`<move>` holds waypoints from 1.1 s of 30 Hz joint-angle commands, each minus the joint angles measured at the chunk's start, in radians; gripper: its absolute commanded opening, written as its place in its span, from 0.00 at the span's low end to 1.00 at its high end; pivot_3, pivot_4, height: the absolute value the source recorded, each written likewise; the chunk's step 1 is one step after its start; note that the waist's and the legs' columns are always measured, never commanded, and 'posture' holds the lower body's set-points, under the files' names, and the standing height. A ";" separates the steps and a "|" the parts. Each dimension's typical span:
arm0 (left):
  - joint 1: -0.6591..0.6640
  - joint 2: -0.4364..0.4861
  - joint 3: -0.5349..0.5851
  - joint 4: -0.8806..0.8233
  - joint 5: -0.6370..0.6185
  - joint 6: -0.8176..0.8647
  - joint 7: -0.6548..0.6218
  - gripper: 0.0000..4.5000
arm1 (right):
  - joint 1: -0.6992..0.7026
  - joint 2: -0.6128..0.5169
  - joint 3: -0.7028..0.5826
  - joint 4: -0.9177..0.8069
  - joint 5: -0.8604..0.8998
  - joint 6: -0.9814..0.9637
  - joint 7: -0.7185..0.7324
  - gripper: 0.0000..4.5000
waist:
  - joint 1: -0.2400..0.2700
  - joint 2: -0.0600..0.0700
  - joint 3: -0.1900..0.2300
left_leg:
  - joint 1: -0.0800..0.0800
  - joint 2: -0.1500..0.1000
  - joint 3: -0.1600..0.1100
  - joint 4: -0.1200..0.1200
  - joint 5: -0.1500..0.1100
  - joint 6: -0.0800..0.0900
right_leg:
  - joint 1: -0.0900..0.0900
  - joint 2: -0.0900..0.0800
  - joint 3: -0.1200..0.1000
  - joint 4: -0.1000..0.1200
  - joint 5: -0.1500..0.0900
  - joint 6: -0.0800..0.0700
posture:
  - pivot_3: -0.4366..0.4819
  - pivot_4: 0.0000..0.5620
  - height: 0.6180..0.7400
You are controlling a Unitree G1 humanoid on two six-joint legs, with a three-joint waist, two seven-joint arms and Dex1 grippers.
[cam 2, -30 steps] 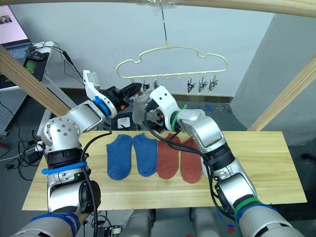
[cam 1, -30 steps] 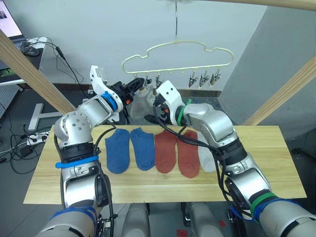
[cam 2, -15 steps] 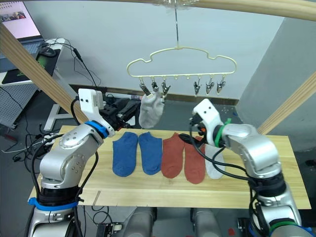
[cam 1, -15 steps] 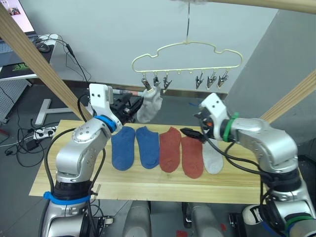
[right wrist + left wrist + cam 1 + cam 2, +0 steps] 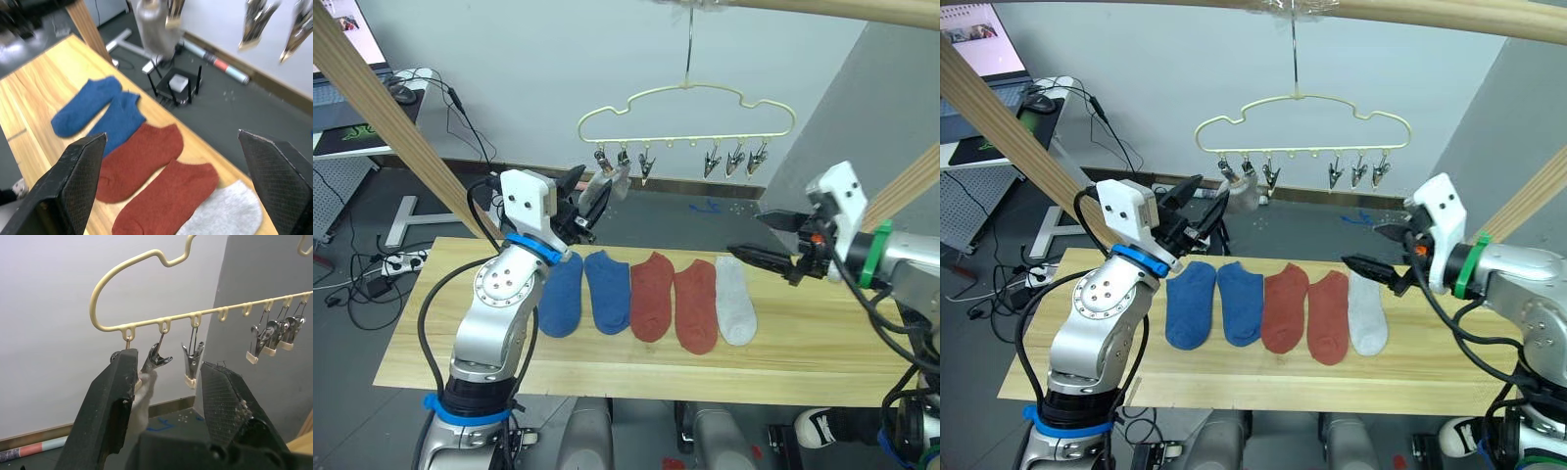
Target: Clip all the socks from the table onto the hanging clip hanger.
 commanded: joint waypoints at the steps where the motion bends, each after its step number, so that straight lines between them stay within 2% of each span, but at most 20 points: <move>1: -0.011 -0.045 -0.023 0.008 0.029 -0.017 0.027 0.52 | -0.021 -0.032 -0.065 -0.026 0.070 -0.001 0.001 0.99 | -0.002 0.000 0.000 | 0.000 0.000 0.000 0.000 0.000 0.000 | 0.000 0.000 0.000 0.000 0.000 0.000 | 0.59 0.39 1.00; 10: -0.069 -0.155 -0.039 0.181 0.052 -0.027 0.054 0.52 | -0.015 -0.058 -0.082 -0.052 0.160 0.011 -0.084 0.99 | -0.012 0.000 0.000 | 0.000 0.000 0.000 0.001 0.000 0.000 | 0.000 0.000 0.000 0.001 0.000 0.000 | 0.52 0.40 1.00; 20: -0.200 -0.218 -0.021 0.475 0.083 -0.165 0.065 0.52 | 0.014 -0.062 -0.135 -0.090 0.251 0.044 -0.200 0.99 | -0.018 0.000 0.000 | 0.000 0.000 0.000 0.002 0.000 0.000 | 0.000 0.000 0.000 0.001 0.000 0.001 | 0.44 0.41 1.00; 26: -0.275 -0.221 0.012 0.610 0.113 -0.251 0.106 0.52 | 0.032 -0.072 -0.149 -0.094 0.296 0.044 -0.254 0.99 | -0.037 0.000 0.000 | 0.000 0.000 0.000 0.003 0.000 0.000 | 0.001 0.000 0.000 0.001 0.001 0.001 | 0.42 0.41 1.00; 33: -0.309 -0.210 0.041 0.693 0.146 -0.309 0.158 0.52 | 0.043 -0.084 -0.144 -0.084 0.339 0.027 -0.306 0.99 | -0.054 0.000 0.000 | 0.000 0.000 0.000 0.003 0.000 0.001 | 0.001 0.000 0.000 0.001 0.001 0.001 | 0.42 0.41 1.00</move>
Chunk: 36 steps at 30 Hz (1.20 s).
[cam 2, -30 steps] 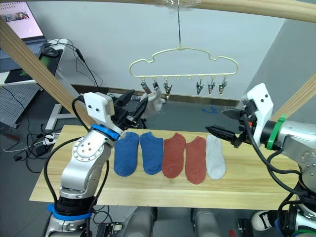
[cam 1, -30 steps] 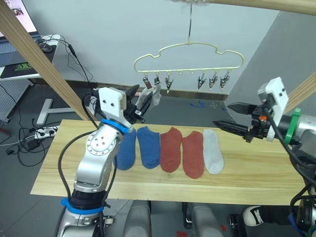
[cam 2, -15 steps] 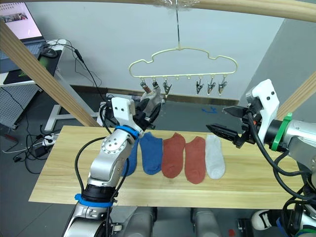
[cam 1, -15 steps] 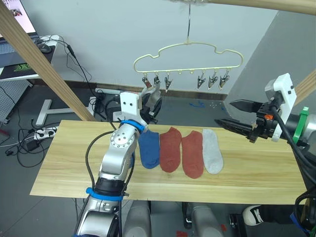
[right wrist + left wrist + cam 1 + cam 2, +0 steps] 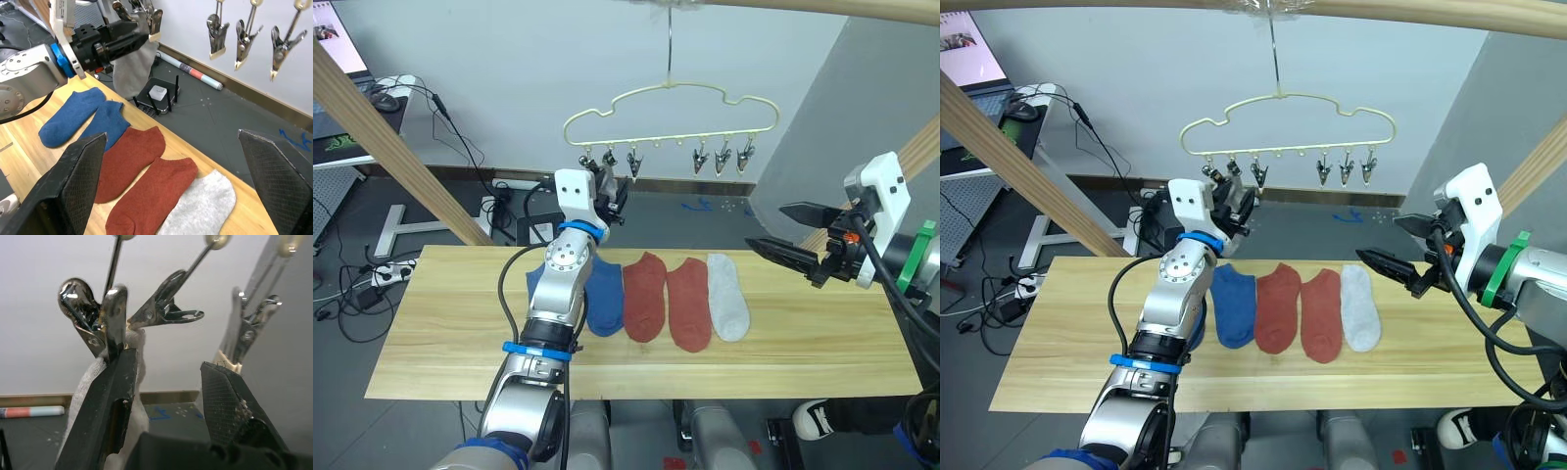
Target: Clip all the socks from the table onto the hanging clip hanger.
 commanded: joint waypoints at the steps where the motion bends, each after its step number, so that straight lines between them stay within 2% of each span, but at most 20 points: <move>1: -0.024 0.005 0.016 0.010 0.025 -0.048 0.033 0.52 | 0.003 -0.016 -0.026 -0.014 0.032 -0.025 -0.026 0.99 | -0.005 0.000 0.000 | 0.000 0.000 0.000 0.000 0.000 0.000 | 0.000 0.000 0.000 0.000 0.000 0.000 | 0.42 0.41 1.00; 24: -0.044 0.011 -0.029 0.065 0.119 -0.115 0.053 0.52 | 0.052 -0.073 -0.013 0.009 0.140 -0.092 -0.135 0.99 | -0.011 0.000 0.000 | 0.000 0.000 0.000 0.000 0.000 0.000 | 0.000 0.000 0.000 0.000 0.000 0.000 | 0.40 0.43 1.00; 36: -0.040 0.030 -0.011 0.094 0.190 -0.075 0.152 0.52 | 0.087 -0.107 -0.012 0.010 0.197 -0.134 -0.185 0.99 | -0.014 0.000 0.000 | 0.000 0.000 0.000 0.000 0.000 0.000 | 0.000 0.000 0.001 0.000 0.000 0.001 | 0.39 0.43 1.00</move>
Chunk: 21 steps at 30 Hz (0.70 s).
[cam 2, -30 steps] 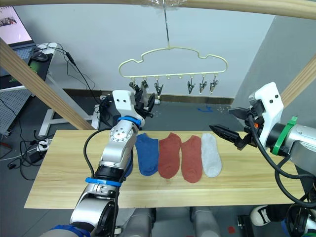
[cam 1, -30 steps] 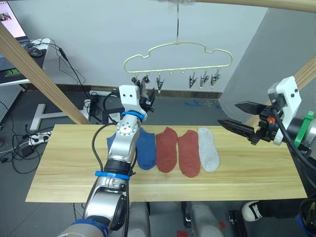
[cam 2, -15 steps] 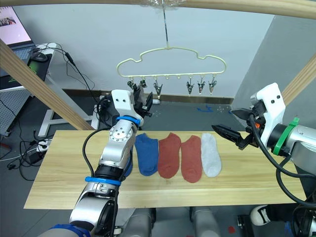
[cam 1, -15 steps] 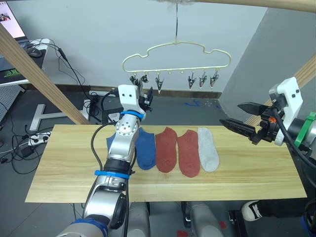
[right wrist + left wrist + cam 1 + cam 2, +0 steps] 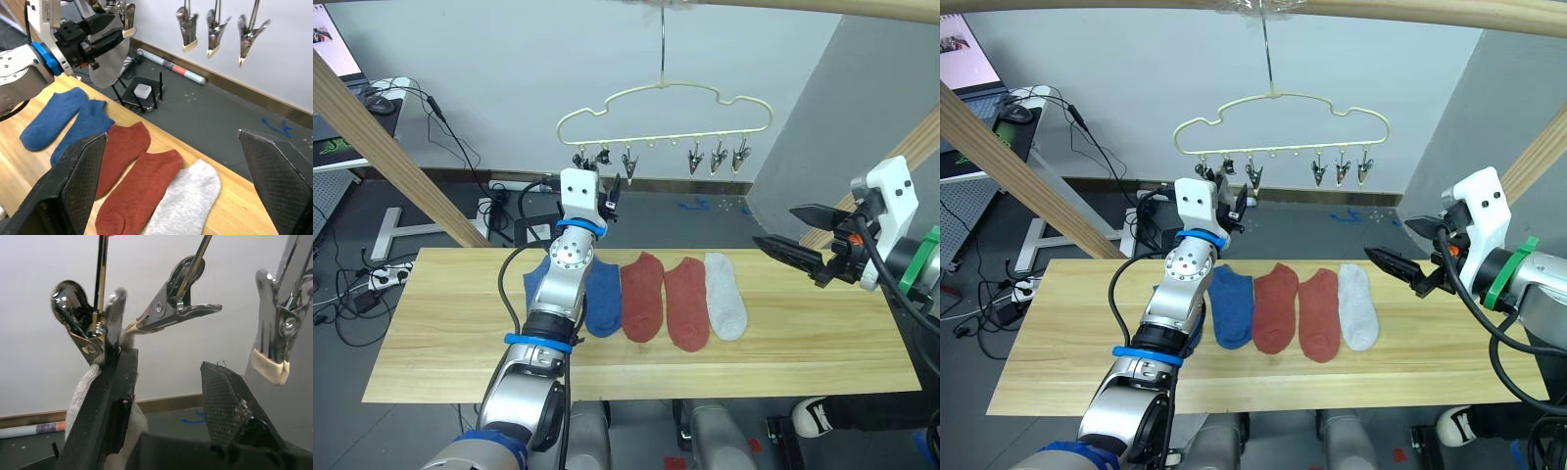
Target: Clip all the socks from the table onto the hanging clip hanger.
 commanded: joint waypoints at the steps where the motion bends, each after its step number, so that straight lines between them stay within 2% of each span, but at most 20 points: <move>1: 0.000 0.016 0.015 -0.015 0.015 0.012 0.032 0.52 | 0.009 -0.027 -0.016 -0.016 0.029 -0.034 -0.013 0.99 | 0.000 0.000 0.000 | 0.000 0.000 0.000 0.000 0.000 0.000 | 0.000 0.000 0.000 0.000 0.000 0.000 | 0.40 0.43 1.00; 12: -0.021 -0.040 0.029 -0.053 -0.065 0.015 -0.018 0.52 | 0.030 -0.060 0.004 -0.007 0.066 -0.078 -0.043 0.99 | 0.000 0.000 0.000 | 0.000 0.000 0.000 0.000 0.000 0.000 | 0.000 0.000 0.000 0.000 0.000 0.000 | 0.39 0.43 1.00; 21: -0.068 -0.082 0.044 -0.071 -0.096 0.027 0.002 0.52 | 0.043 -0.098 -0.003 -0.008 0.117 -0.104 -0.076 0.99 | -0.002 0.000 0.000 | 0.000 0.000 0.000 0.000 0.000 0.000 | 0.000 0.000 0.000 0.000 0.000 0.000 | 0.37 0.44 1.00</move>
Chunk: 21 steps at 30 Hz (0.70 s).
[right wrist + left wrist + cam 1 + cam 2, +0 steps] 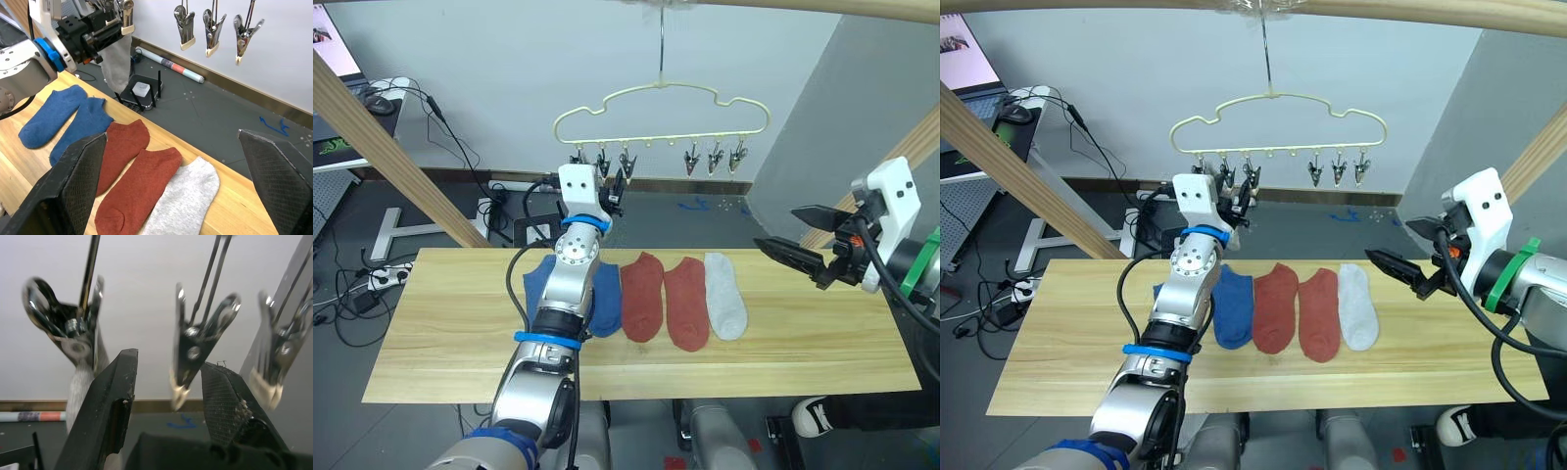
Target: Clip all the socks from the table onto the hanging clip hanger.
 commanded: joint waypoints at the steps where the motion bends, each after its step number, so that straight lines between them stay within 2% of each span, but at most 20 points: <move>1: -0.031 -0.011 0.003 -0.062 -0.006 0.002 0.014 0.52 | -0.004 -0.030 -0.026 -0.012 0.041 -0.034 -0.016 0.99 | 0.000 0.000 0.000 | 0.000 0.000 0.000 0.000 0.000 0.000 | 0.000 0.000 0.000 0.000 0.000 0.000 | 0.37 0.44 1.00; 10: -0.038 -0.023 0.006 -0.081 -0.016 0.022 0.018 0.52 | -0.073 -0.076 -0.007 0.017 0.132 -0.093 -0.078 0.99 | -0.001 0.000 0.000 | 0.000 0.000 0.000 0.000 0.000 0.000 | 0.000 0.000 0.001 0.000 0.000 0.000 | 0.37 0.44 1.00; 21: -0.046 -0.028 0.011 -0.098 -0.024 0.034 0.021 0.52 | -0.054 -0.121 0.011 0.029 0.169 -0.138 -0.104 0.99 | -0.001 0.000 0.000 | 0.000 0.000 0.001 0.000 0.000 0.000 | 0.000 0.000 0.001 0.000 0.000 0.000 | 0.37 0.43 1.00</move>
